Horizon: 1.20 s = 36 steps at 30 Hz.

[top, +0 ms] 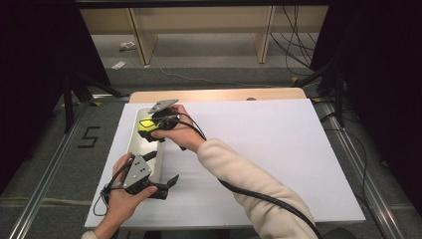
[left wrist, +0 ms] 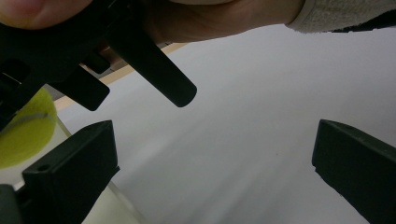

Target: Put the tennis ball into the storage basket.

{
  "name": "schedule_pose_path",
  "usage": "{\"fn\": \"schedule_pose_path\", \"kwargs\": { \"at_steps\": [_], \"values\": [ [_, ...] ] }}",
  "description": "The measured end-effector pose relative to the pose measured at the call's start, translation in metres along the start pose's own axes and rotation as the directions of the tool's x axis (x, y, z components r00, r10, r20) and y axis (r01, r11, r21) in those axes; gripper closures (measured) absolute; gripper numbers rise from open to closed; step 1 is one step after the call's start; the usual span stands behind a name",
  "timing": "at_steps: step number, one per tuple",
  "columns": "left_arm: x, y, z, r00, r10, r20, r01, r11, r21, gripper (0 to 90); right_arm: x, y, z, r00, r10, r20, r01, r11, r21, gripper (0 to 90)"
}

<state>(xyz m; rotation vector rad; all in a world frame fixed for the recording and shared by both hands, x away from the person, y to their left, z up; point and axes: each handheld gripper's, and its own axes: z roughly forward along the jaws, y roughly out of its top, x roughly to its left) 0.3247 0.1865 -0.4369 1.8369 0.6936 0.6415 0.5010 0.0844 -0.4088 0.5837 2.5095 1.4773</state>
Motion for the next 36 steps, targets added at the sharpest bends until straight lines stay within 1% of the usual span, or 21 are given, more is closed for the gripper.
{"fn": "schedule_pose_path", "kwargs": {
  "at_steps": [9, 23, 26, 34, 36],
  "values": [
    [0.0, 0.0, 0.0, 1.0, 0.001, 0.0, -0.001, 1.0, -0.001, 0.0, 0.002, 0.0, 0.005, 0.9999, 0.009, -0.007, -0.009, 1.0, 0.013, 27.1],
    [0.0, 0.0, 0.0, 1.0, -0.001, -0.001, 0.001, 1.0, 0.0, 0.0, 0.004, 0.0, 0.01, 0.9997, 0.01, -0.023, -0.009, 1.0, 0.028, 27.0],
    [0.0, 0.0, 0.0, 1.0, 0.0, -0.001, 0.0, 1.0, -0.001, 0.0, 0.004, 0.0, 0.011, 0.9997, 0.002, -0.025, -0.001, 0.999, 0.032, 26.9],
    [0.0, 0.0, -0.001, 1.0, 0.002, -0.001, -0.002, 1.0, -0.001, 0.0, 0.005, -0.003, 0.014, 0.9997, 0.001, -0.025, 0.001, 0.999, 0.047, 26.9],
    [0.0, 0.0, -0.001, 1.0, 0.003, -0.001, -0.003, 1.0, -0.001, 0.0, 0.005, -0.003, 0.015, 0.9997, -0.007, -0.025, 0.008, 0.999, 0.049, 26.9]
  ]
}}
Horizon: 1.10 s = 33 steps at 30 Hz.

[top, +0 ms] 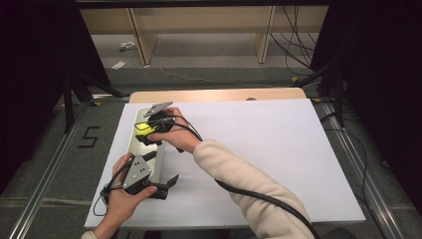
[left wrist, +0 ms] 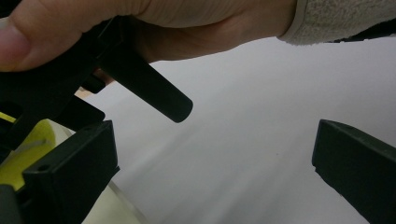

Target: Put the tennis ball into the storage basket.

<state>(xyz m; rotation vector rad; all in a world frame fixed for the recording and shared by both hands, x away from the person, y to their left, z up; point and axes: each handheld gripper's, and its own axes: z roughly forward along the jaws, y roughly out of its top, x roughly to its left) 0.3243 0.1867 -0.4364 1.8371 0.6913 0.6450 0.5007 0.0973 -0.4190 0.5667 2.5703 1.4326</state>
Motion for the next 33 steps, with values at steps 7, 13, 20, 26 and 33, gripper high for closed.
{"fn": "schedule_pose_path", "kwargs": {
  "at_steps": [7, 13, 20, 26, 33],
  "values": [
    [-0.0002, 0.0, 0.0, 1.0, 0.0, 0.001, 0.0, 1.0, 0.0, 0.0, 0.0011, -0.0021, 0.0022, 1.0, -0.004, -0.006, 0.004, 1.0, 0.015, 26.9],
    [-0.0003, 0.0001, -0.0001, 1.0, 0.0, 0.001, 0.0, 1.0, -0.001, 0.0, 0.0015, -0.0039, 0.0042, 0.9999, -0.003, -0.01, 0.003, 1.0, 0.024, 26.8],
    [-0.0004, 0.0003, -0.0002, 1.0, 0.0, 0.001, 0.0, 1.0, -0.002, 0.0, 0.0008, -0.0056, 0.0045, 0.9999, 0.001, -0.01, -0.001, 0.999, 0.035, 26.8],
    [-0.0006, 0.0003, -0.0002, 1.0, -0.001, 0.002, 0.001, 1.0, -0.002, 0.0, 0.0007, -0.0068, 0.0052, 1.0, -0.004, -0.009, 0.004, 0.999, 0.037, 26.7],
    [-0.0007, 0.0003, -0.0003, 1.0, -0.001, 0.002, 0.001, 1.0, -0.002, 0.0, 0.0025, -0.0075, 0.0069, 0.9999, -0.008, -0.012, 0.008, 0.999, 0.046, 26.5]
  ]
}}
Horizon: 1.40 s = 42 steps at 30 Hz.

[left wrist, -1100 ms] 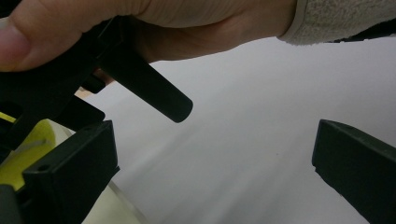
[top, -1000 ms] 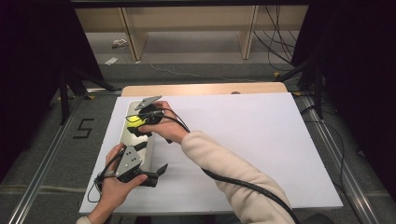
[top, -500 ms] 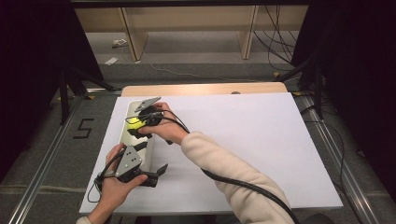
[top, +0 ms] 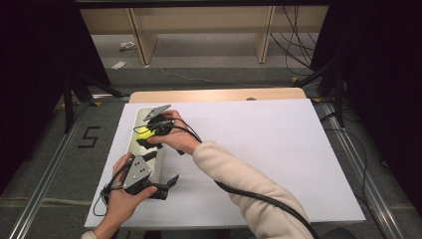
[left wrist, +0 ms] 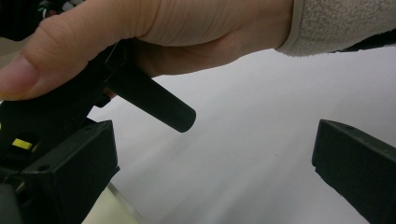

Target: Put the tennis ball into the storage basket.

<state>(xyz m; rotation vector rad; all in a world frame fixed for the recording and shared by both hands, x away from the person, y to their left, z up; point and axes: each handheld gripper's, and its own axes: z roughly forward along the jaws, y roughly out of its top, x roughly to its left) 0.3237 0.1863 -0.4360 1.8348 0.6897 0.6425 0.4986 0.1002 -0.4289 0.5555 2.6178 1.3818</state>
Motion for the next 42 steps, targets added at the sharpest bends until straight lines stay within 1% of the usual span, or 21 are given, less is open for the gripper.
{"fn": "schedule_pose_path", "kwargs": {
  "at_steps": [5, 8, 10, 13, 20, 22, 25, 27, 42],
  "values": [
    [0.0, 0.0, 0.0, 1.0, 0.0, 0.0, 0.0, 1.0, 0.0, 0.0, 0.001, 0.0, 0.001, 1.0, -0.005, 0.001, 0.005, 1.0, 0.0, 26.5],
    [0.0, 0.0, 0.0, 1.0, -0.001, 0.0, 0.001, 1.0, 0.0, 0.0, 0.0, 0.001, -0.001, 1.0, 0.004, 0.007, -0.004, 1.0, -0.019, 26.3],
    [0.0, 0.0, 0.0, 1.0, 0.001, 0.0, -0.001, 1.0, 0.001, 0.0, 0.0, 0.003, -0.002, 0.9999, 0.0, 0.01, 0.0, 1.0, -0.029, 24.3],
    [0.0, 0.0, 0.0, 1.0, 0.001, 0.0, -0.001, 1.0, 0.0, 0.0, -0.001, 0.005, -0.005, 0.9999, 0.004, 0.017, -0.004, 1.0, -0.03, 23.8],
    [0.0, 0.0, 0.0, 1.0, 0.001, 0.0, -0.001, 1.0, 0.001, 0.0, -0.006, 0.004, -0.011, 0.9995, 0.015, 0.029, -0.013, 0.999, -0.051, 23.4],
    [0.0, 0.0, 0.0, 1.0, 0.001, 0.0, -0.001, 1.0, 0.001, 0.0, -0.007, 0.004, -0.014, 0.9994, 0.017, 0.031, -0.015, 0.999, -0.049, 23.2],
    [0.0, 0.0, 0.0, 1.0, 0.001, 0.0, -0.001, 1.0, 0.001, 0.0, -0.008, 0.004, -0.019, 0.9992, 0.017, 0.036, -0.015, 0.998, -0.06, 23.1],
    [0.0, 0.0, 0.0, 1.0, 0.001, -0.001, -0.001, 1.0, 0.001, 0.0, -0.009, 0.003, -0.023, 0.999, 0.027, 0.037, -0.025, 0.998, -0.064, 23.1],
    [0.0, 0.0, 0.0, 1.0, 0.0, -0.003, 0.0, 1.0, 0.001, 0.0, -0.016, -0.004, -0.052, 0.9972, 0.032, 0.067, -0.027, 0.996, -0.081, 23.0]
  ]
}}
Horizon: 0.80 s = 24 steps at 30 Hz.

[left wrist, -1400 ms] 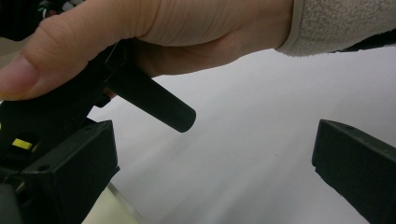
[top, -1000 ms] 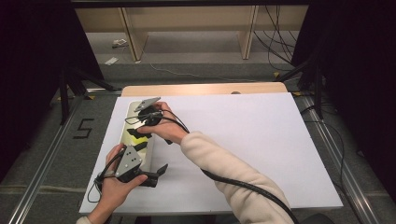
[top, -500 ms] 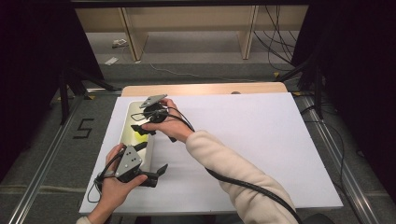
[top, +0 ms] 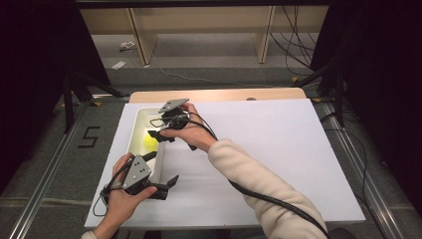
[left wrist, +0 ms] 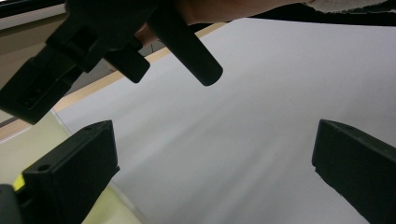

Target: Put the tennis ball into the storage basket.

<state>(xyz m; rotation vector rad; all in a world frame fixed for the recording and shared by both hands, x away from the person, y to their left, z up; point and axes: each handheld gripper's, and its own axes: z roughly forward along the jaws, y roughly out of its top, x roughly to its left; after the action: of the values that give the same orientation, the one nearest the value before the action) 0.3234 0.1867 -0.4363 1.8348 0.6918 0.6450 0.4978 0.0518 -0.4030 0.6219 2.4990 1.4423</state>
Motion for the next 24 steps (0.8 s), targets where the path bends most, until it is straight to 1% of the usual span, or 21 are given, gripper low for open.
{"fn": "schedule_pose_path", "kwargs": {
  "at_steps": [4, 6, 7, 9, 24],
  "values": [
    [0.0, 0.0, 0.0, 1.0, 0.001, 0.001, -0.001, 1.0, 0.0, 0.0, -0.002, -0.003, -0.007, 1.0, -0.001, 0.006, 0.001, 1.0, -0.003, 23.0],
    [0.0, 0.0, 0.0, 1.0, 0.001, 0.0, -0.001, 1.0, -0.001, 0.0, -0.003, -0.005, -0.01, 0.9999, 0.009, 0.009, -0.009, 1.0, 0.0, 23.0],
    [-0.001, 0.0, 0.0, 1.0, 0.001, 0.0, -0.001, 1.0, -0.001, 0.0, -0.004, -0.006, -0.011, 0.9999, 0.003, 0.011, -0.003, 1.0, -0.004, 23.0],
    [-0.001, 0.0, 0.0, 1.0, 0.003, -0.001, -0.003, 1.0, -0.002, 0.0, -0.005, -0.007, -0.014, 0.9999, 0.005, 0.014, -0.005, 1.0, 0.003, 23.0],
    [-0.001, 0.001, 0.0, 1.0, 0.003, -0.002, -0.003, 1.0, -0.003, 0.0, -0.016, -0.015, -0.037, 0.9985, 0.013, 0.052, -0.013, 1.0, -0.003, 22.8]
  ]
}}
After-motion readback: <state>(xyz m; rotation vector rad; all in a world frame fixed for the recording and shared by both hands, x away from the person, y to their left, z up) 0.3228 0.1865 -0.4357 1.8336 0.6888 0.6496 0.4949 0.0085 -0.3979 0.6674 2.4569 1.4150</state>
